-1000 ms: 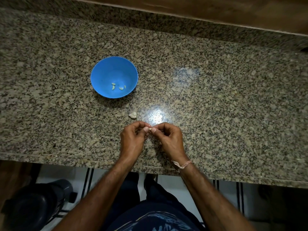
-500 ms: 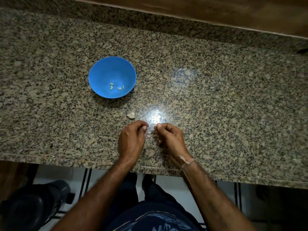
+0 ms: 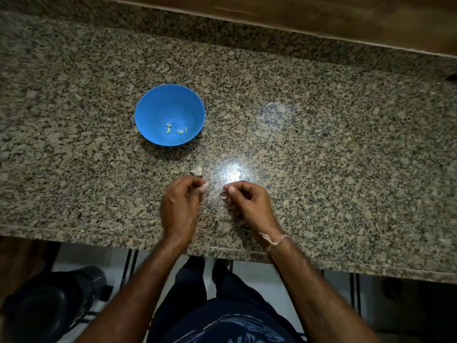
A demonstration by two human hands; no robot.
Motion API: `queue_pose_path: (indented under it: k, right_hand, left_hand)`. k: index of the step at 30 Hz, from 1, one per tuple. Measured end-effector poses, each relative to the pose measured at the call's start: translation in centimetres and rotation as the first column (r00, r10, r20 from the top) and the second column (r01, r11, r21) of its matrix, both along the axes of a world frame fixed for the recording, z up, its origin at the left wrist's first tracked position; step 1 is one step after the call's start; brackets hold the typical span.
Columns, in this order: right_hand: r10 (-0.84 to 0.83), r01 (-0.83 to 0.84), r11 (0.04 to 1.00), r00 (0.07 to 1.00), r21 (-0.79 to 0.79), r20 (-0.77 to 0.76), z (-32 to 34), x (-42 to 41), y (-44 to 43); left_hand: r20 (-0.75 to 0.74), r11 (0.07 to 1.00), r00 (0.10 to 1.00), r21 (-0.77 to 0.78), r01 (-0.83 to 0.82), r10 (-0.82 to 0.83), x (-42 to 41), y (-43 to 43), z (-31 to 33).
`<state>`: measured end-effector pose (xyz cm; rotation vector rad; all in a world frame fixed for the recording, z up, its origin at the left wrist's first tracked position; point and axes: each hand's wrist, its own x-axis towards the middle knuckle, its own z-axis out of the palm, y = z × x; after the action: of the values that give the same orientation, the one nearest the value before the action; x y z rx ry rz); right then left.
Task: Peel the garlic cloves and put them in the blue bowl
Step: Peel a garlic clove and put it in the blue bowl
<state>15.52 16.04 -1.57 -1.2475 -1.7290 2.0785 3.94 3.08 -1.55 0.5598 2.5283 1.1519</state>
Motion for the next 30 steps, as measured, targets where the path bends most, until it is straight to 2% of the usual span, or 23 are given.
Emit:
queue_pose_path:
  k: [2,4,8,13,19,21,24,27,30]
  right_hand:
    - [0.010,-0.014,0.992,0.999,0.125,0.033,-0.4,0.3,0.3]
    - [0.018,-0.027,0.983,0.999,0.182,0.051,-0.7,0.7,0.6]
    - [0.013,-0.026,0.982,0.997,0.185,0.072,-1.3,1.6,0.7]
    - [0.000,-0.013,0.978,0.998,0.207,0.061,-1.6,2.5,0.8]
    - [-0.023,0.011,0.974,0.998,0.225,0.055,-1.5,3.6,1.2]
    - [-0.020,0.002,0.965,0.998,0.261,0.065,-1.7,3.8,1.1]
    - [0.057,-0.096,0.921,0.992,0.377,0.113,-1.9,3.7,0.0]
    - [0.148,-0.235,0.818,0.968,0.525,0.203,-1.8,2.7,-1.9]
    - [0.181,-0.302,0.698,0.952,0.650,0.247,-1.9,0.8,-2.9]
  left_hand:
    - [0.018,0.998,0.997,-0.005,-0.070,0.070,-1.5,-1.1,-0.5]
    - [0.015,0.998,0.998,-0.020,-0.053,0.054,-2.5,-1.9,-1.0]
    - [-0.107,0.997,0.994,-0.074,0.005,-0.013,-1.6,-2.0,-0.7]
    - [-0.129,0.949,0.943,-0.115,0.292,-0.306,1.9,0.4,-1.8]
    - [-0.152,0.935,0.928,-0.162,0.316,-0.340,2.5,1.8,-2.5]
    - [-0.126,0.944,0.940,-0.135,0.299,-0.316,2.6,1.8,-2.3]
    - [-0.024,0.990,0.989,0.004,0.143,-0.143,2.8,1.6,-1.6]
    - [0.071,0.996,0.997,0.090,-0.015,0.008,2.4,0.9,-1.2]
    - [0.142,0.990,0.985,0.092,-0.107,0.094,2.0,0.4,-1.3]
